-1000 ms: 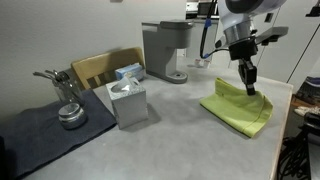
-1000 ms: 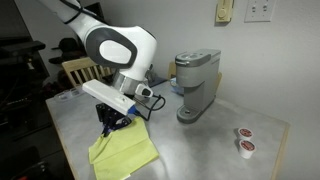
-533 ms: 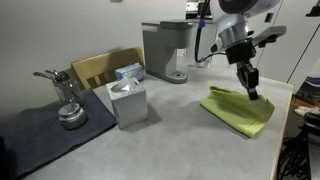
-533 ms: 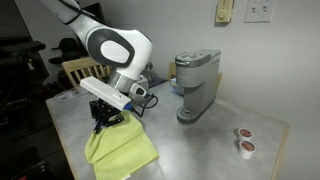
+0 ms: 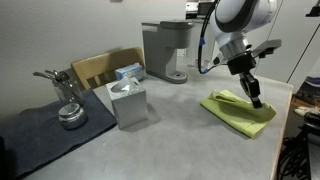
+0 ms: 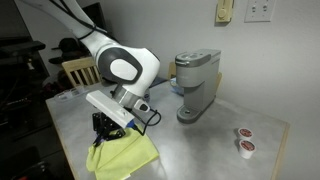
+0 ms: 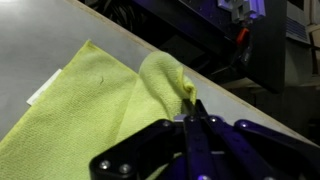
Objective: Unfold the yellow towel once from right to left
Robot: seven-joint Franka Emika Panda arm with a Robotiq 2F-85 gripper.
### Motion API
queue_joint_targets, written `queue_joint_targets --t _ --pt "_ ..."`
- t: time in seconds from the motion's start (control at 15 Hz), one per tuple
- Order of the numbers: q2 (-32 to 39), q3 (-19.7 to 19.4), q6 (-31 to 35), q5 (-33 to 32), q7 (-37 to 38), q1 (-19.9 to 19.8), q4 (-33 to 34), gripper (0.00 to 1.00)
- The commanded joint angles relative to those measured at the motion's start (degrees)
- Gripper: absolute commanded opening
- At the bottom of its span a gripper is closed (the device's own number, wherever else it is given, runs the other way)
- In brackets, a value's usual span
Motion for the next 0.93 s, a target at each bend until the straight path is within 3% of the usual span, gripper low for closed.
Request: queue_joint_targets --t 0.0,0.87 --pt "0.97 0.52 -3.14 1.01 -0.59 -1.40 2.60 0.01" --pt "-4.27 4.41 -6.97 2.18 -0.73 2.43 3.85 0.01"
